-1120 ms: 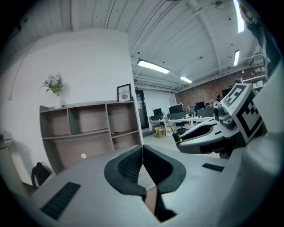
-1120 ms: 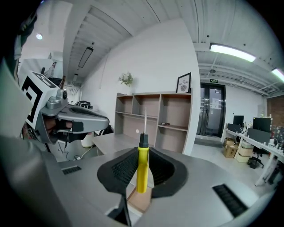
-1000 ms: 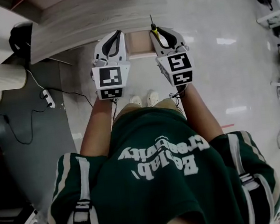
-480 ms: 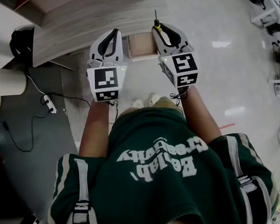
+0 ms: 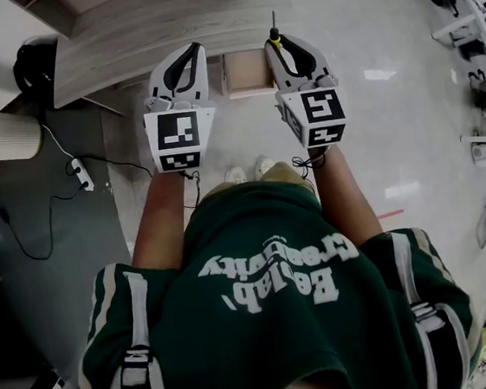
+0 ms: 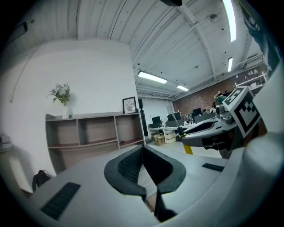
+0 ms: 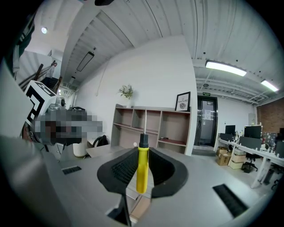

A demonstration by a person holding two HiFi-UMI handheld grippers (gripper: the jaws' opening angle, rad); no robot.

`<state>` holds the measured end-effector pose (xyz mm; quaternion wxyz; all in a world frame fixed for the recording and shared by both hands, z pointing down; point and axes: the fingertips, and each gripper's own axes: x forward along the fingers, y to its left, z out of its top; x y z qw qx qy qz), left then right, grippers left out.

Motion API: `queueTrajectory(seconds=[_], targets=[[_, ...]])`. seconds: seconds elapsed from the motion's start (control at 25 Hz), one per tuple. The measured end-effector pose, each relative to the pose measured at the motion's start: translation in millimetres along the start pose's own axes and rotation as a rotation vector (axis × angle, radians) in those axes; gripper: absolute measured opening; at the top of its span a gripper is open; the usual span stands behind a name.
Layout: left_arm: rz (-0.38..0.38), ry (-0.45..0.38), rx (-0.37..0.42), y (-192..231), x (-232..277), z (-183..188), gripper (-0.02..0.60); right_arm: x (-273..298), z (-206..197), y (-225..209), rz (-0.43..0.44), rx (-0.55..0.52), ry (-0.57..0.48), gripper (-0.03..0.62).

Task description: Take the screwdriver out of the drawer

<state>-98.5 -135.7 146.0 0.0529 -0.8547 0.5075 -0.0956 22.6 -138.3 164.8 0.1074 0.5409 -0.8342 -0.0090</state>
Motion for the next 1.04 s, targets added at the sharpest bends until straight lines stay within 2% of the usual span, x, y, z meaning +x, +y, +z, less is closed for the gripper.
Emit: queueTrajectory(seconds=[0.76,1.04], targets=[[-0.002,0.003,0.000,13,-5,-4,0.018,5,3,12,0.007,-0.004,-0.003,0.084],[0.002,0.000,0.003,4,-8,-1,0.018,-3,4,7,-0.001,0.001,-0.011,0.084]])
